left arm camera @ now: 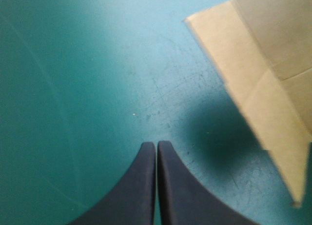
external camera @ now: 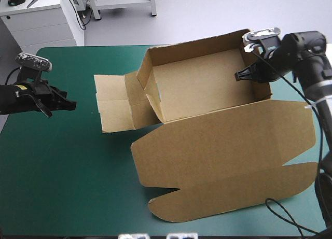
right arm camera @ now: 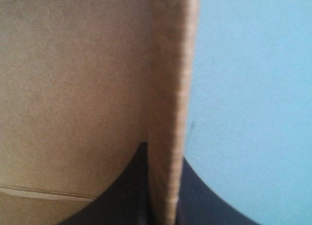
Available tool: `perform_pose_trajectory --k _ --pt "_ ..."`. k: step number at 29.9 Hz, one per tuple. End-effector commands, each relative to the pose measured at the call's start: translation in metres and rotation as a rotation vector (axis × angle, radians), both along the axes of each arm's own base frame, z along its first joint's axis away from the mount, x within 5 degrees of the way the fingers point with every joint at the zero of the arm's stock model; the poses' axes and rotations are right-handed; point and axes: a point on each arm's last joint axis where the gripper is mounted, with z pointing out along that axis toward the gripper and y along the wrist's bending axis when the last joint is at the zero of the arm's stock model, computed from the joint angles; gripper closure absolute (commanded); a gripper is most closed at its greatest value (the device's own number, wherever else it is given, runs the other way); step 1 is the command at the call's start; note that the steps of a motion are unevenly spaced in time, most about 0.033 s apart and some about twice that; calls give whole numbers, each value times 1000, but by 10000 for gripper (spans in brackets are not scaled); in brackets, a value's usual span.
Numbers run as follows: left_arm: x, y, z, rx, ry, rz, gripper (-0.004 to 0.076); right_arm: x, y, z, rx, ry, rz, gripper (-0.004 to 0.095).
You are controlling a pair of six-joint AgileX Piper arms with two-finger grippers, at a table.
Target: Fold the box
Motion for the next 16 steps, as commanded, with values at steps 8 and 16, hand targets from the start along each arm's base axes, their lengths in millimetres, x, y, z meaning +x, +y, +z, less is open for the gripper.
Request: perform_pose_trajectory --k 8,16 --pt "-7 -1 18 -10 -88 21 731 -111 -41 102 22 -362 -81 927" --pt "-3 -3 22 -58 -141 32 731 -155 -42 123 35 -469 -69 927"
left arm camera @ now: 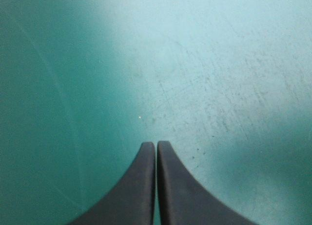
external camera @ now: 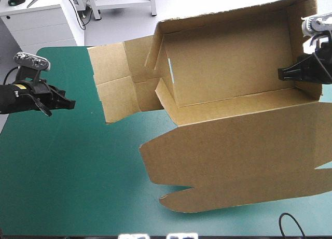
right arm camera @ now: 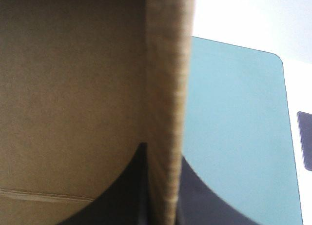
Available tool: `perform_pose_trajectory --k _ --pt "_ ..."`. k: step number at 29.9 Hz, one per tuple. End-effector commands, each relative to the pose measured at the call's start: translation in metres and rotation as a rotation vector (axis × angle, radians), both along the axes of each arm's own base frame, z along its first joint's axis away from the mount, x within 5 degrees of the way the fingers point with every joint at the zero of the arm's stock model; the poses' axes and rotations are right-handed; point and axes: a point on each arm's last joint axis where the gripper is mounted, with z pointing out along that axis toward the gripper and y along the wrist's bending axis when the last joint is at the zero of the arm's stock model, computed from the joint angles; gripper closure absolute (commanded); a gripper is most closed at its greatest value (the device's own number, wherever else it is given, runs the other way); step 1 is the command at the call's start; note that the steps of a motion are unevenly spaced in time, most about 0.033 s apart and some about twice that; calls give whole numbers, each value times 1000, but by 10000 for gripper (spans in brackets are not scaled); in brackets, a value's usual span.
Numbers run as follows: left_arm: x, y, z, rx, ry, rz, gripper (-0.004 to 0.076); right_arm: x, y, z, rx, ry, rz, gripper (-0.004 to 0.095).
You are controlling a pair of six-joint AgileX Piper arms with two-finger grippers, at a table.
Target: Fold the box
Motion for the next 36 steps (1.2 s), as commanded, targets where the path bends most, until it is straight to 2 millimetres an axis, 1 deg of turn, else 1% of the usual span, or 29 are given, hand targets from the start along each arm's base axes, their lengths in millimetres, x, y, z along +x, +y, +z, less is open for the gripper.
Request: perform_pose_trajectory --k 1,5,9,12,16,19,27,33,36 --pt "-3 -5 21 -77 -123 15 731 -26 -1 18 21 -89 3 927" --pt "1 -13 17 -196 -118 -14 731 -33 1 21 38 -104 18 927" --pt "4 -32 8 -315 -133 -128 731 -35 3 22 58 -108 36 927" --pt "4 -50 -3 -316 -135 -226 731 -35 5 22 71 -107 48 927" --pt "3 -71 -14 -302 -129 -297 731 -34 6 20 78 -97 54 927" --pt "3 -79 -13 -315 -140 -315 731 -33 6 14 81 -76 59 927" --pt "1 -87 -3 -509 -153 -318 731 -23 9 -5 97 0 82 927" --pt "-4 -95 5 -648 -133 -375 731 -23 10 -6 97 2 89 927" --pt "-9 -100 10 -710 -138 -438 731 -23 9 -6 93 2 87 927"
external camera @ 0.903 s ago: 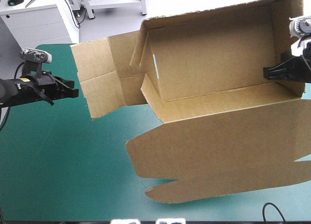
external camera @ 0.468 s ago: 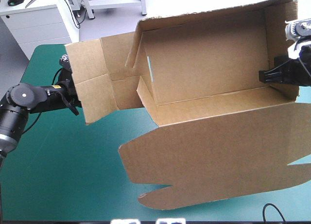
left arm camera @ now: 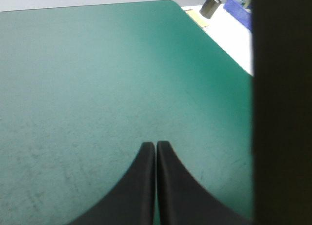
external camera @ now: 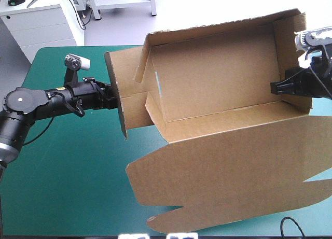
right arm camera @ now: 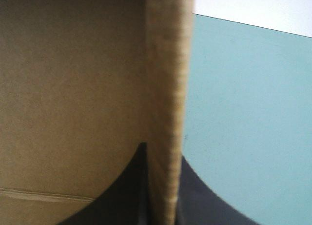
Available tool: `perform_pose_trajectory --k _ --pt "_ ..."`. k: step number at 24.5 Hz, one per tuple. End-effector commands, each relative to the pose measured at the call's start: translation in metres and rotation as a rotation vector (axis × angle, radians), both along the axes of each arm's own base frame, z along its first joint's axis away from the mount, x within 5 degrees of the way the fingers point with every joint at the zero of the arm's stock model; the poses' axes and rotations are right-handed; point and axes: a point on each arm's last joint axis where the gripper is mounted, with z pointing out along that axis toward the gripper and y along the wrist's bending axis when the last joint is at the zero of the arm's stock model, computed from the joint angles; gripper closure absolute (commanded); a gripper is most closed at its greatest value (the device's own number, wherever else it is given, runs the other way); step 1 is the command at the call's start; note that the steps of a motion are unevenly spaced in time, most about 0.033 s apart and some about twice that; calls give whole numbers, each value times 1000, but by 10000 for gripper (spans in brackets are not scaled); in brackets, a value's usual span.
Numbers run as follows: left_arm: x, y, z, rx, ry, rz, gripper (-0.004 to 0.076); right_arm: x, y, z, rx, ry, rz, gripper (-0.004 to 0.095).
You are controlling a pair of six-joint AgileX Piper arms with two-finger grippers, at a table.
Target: Fold the box
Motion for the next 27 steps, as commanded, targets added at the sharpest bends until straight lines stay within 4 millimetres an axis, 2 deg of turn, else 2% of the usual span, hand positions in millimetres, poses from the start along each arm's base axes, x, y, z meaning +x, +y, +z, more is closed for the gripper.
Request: perform_pose_trajectory --k 1,9,16,18,23,27 --pt "-12 -8 26 -165 -58 -69 731 -11 0 11 20 -50 1 927" --pt "-29 -18 41 -342 -64 -280 731 -10 -1 12 20 -67 -3 926" --pt "-36 -20 48 -421 -57 -357 729 -10 0 12 26 -69 1 926" --pt "-38 -20 49 -430 -59 -368 701 -10 0 12 27 -69 2 925" --pt "-42 -20 72 -444 -132 -388 534 -10 0 13 27 -74 0 925" --pt "-50 -32 81 -435 -152 -446 472 -8 2 15 58 -92 13 925"
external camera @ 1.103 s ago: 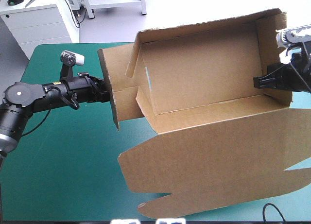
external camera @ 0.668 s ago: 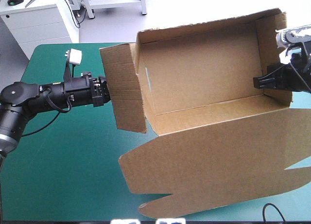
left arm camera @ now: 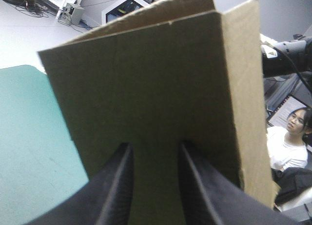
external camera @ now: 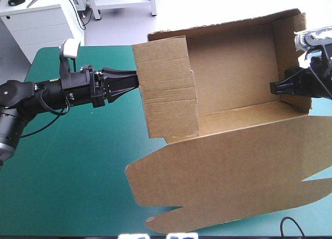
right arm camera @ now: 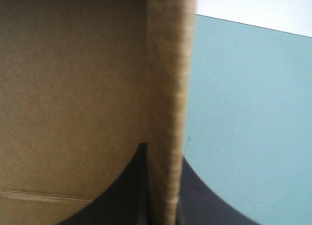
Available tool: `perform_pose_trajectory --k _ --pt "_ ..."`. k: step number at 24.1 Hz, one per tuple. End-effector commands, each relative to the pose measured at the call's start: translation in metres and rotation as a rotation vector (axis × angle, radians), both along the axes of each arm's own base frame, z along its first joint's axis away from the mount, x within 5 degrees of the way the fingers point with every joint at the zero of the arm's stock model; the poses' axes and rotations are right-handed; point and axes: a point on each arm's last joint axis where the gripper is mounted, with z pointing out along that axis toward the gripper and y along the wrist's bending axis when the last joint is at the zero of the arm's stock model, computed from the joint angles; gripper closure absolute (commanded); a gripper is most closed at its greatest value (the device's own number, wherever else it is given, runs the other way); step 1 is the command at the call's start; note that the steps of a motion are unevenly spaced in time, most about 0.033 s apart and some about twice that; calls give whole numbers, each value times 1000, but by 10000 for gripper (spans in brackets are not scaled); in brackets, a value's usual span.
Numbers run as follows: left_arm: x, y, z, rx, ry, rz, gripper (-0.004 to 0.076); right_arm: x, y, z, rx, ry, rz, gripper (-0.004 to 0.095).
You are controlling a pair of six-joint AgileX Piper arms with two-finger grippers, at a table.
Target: Fold the box
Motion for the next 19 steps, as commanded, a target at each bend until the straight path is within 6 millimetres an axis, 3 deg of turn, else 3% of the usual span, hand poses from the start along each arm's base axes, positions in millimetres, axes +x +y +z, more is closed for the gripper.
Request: perform_pose_trajectory --k 1,3,5,8,19 --pt "-23 -10 23 -73 -56 -129 471 -8 2 15 55 -96 6 925" --pt "-25 -13 23 -67 -66 -146 428 -7 2 16 62 -115 0 925" --pt "-25 -13 23 -67 -66 -146 309 -7 1 17 59 -119 -3 923" --pt "-25 -13 23 -67 -66 -146 206 -6 1 17 63 -119 -5 921" --pt "-32 -26 23 -72 -66 -200 200 -5 1 19 87 -150 -26 920"
